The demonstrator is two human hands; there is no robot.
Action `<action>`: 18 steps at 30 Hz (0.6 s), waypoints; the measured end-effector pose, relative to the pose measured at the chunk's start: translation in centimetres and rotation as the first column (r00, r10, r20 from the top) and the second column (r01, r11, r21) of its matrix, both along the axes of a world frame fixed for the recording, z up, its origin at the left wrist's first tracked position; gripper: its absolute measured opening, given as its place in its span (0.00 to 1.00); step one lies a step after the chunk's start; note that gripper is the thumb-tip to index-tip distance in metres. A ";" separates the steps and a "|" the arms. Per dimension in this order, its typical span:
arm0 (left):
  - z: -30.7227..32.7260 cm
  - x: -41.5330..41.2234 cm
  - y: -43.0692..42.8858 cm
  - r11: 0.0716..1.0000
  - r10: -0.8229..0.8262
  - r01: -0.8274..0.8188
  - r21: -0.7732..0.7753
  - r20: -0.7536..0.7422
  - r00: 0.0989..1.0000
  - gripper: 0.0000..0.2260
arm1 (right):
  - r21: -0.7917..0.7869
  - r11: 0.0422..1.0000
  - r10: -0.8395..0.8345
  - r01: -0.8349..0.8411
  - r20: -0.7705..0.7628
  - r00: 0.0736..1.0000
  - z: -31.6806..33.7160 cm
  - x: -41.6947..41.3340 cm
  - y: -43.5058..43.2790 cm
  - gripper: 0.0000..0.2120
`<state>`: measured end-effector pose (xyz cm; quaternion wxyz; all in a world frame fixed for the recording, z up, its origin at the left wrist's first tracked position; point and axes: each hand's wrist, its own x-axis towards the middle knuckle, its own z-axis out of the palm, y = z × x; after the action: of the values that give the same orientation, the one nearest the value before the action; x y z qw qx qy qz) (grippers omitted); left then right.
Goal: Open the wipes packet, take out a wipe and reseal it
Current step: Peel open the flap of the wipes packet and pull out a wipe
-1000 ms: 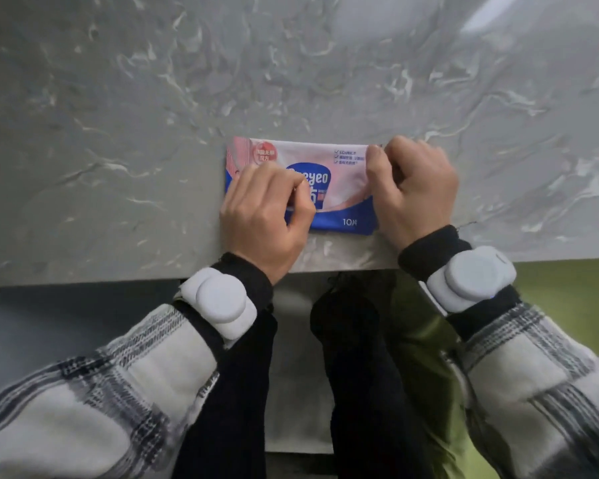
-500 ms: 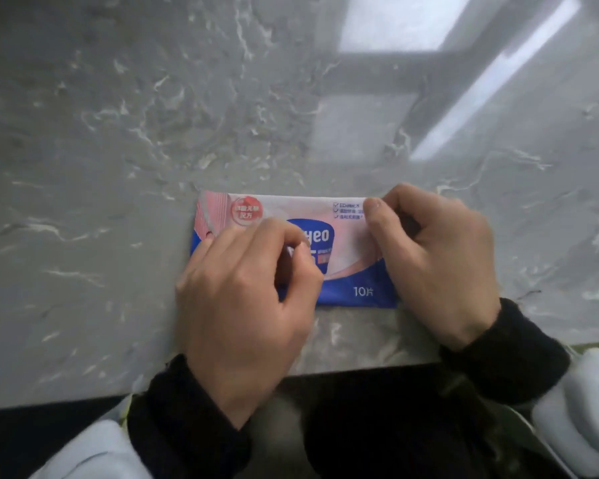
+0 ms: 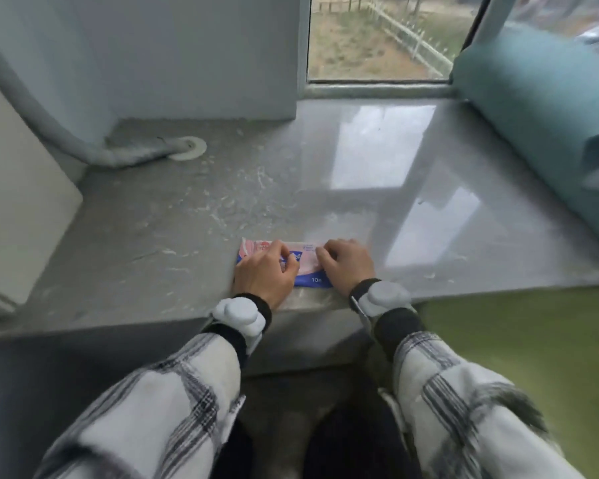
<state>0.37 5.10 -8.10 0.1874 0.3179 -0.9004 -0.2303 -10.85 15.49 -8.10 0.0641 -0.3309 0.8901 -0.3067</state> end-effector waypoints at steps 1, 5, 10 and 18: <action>0.2 0.1 0.1 1.000 -0.013 0.013 -0.022 0.014 1.000 0.08 | 0.002 1.000 -0.010 0.010 -0.009 1.000 0.2 0.4 0.5 0.13; 0.1 0.4 0.6 0.994 -0.047 0.052 -0.097 0.052 0.998 0.14 | -0.008 1.000 -0.024 0.024 -0.016 1.000 -0.2 1.1 1.4 0.14; 0.2 0.1 0.5 0.973 -0.119 0.119 -0.198 0.013 0.993 0.17 | 0.052 0.999 0.009 -0.004 -0.111 0.994 -0.3 1.2 1.1 0.19; -1.3 -0.2 0.1 0.961 -0.123 0.127 -0.248 0.030 0.992 0.10 | 0.081 0.997 0.006 0.009 -0.183 0.983 -1.9 1.2 0.8 0.10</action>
<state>0.17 5.20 -9.37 0.2046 0.2360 -0.9418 -0.1245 -9.68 16.25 -9.96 -0.0049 -0.3543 0.9042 -0.2385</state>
